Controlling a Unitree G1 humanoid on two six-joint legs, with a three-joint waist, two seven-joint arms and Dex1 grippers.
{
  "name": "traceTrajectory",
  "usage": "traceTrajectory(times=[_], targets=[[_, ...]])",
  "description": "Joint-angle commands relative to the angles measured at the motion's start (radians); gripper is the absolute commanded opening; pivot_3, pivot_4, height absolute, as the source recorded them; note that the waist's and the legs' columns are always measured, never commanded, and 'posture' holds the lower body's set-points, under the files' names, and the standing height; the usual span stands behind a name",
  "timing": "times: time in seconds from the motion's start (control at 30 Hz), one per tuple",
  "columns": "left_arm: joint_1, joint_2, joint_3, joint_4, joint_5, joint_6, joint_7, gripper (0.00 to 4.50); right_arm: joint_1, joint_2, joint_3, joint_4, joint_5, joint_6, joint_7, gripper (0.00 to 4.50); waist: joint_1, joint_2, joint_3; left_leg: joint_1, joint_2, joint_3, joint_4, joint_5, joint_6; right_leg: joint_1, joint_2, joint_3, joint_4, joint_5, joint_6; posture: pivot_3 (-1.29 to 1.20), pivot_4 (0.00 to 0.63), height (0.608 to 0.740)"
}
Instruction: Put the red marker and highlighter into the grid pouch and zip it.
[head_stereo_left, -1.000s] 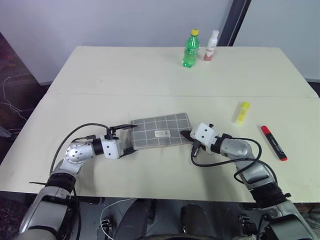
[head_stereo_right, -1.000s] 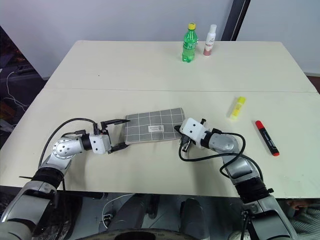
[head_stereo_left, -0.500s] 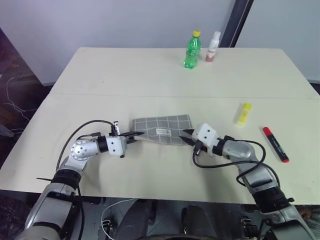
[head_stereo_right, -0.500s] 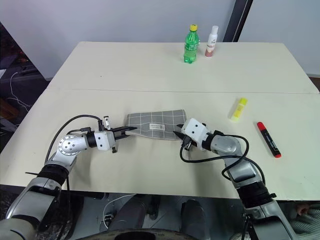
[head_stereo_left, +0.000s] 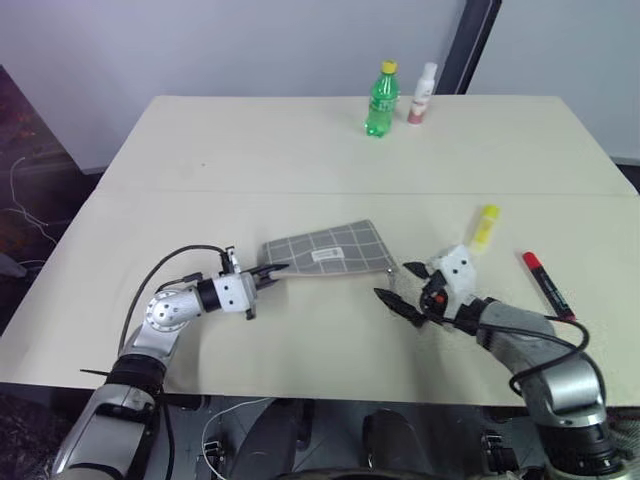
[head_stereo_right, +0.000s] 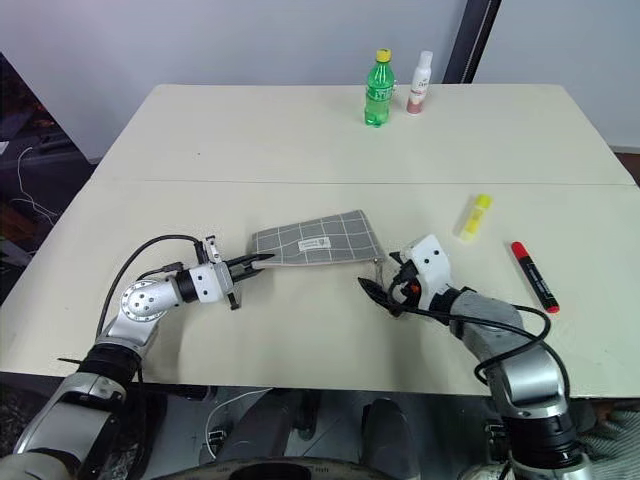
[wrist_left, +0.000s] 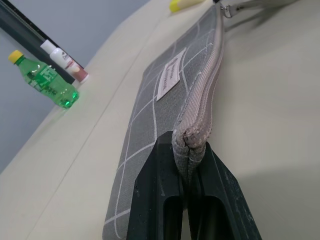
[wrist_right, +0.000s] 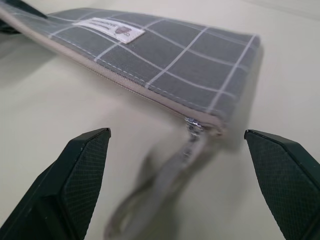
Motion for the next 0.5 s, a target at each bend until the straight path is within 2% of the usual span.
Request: traceTrajectory(times=[0.03, 0.13, 0.27, 0.3, 0.5], targets=[[0.029, -0.022, -0.045, -0.026, 0.037, 0.031, 0.0, 0.0, -0.041, 0.085, 0.027, 0.024, -0.005, 0.06, -0.096, 3.89, 0.002, 0.0, 0.0, 0.0, 0.0, 0.0, 0.0, 0.0, 0.0, 0.0, 0.0, 0.0, 0.0, 0.0, 0.0, 0.0, 0.15, 0.74], [0.026, -0.032, -0.045, -0.05, 0.047, 0.053, 0.01, 0.0, -0.076, 0.104, 0.069, 0.053, -0.031, 0.057, -0.109, 2.56, 0.005, 0.0, 0.0, 0.0, -0.001, 0.0, -0.001, 0.0, 0.0, 0.0, 0.0, 0.0, -0.001, 0.0, 0.0, 0.0, 0.15, 0.74], [0.021, -0.038, -0.038, -0.068, 0.048, 0.08, 0.024, 0.0, -0.117, 0.096, 0.107, 0.067, -0.048, 0.039, -0.088, 0.39, 0.004, 0.0, 0.0, 0.0, -0.001, 0.0, -0.001, 0.0, 0.0, 0.0, 0.0, 0.0, -0.001, 0.0, 0.0, 0.0, 0.15, 0.74], [0.019, -0.045, -0.039, -0.08, 0.046, 0.091, 0.026, 0.0, -0.144, 0.076, 0.147, 0.085, -0.083, -0.004, -0.068, 0.04, 0.003, 0.0, 0.0, 0.0, -0.001, 0.0, -0.001, 0.0, 0.0, 0.0, 0.0, 0.0, -0.001, 0.0, 0.0, 0.0, 0.15, 0.74], [0.015, -0.079, -0.058, -0.128, 0.057, 0.12, 0.026, 0.0, -0.286, 0.078, 0.272, 0.202, -0.176, -0.112, -0.018, 0.04, 0.003, -0.001, 0.0, 0.0, -0.001, 0.0, 0.0, 0.0, 0.0, -0.001, 0.0, 0.0, -0.001, 0.0, 0.0, 0.0, 0.15, 0.74]])
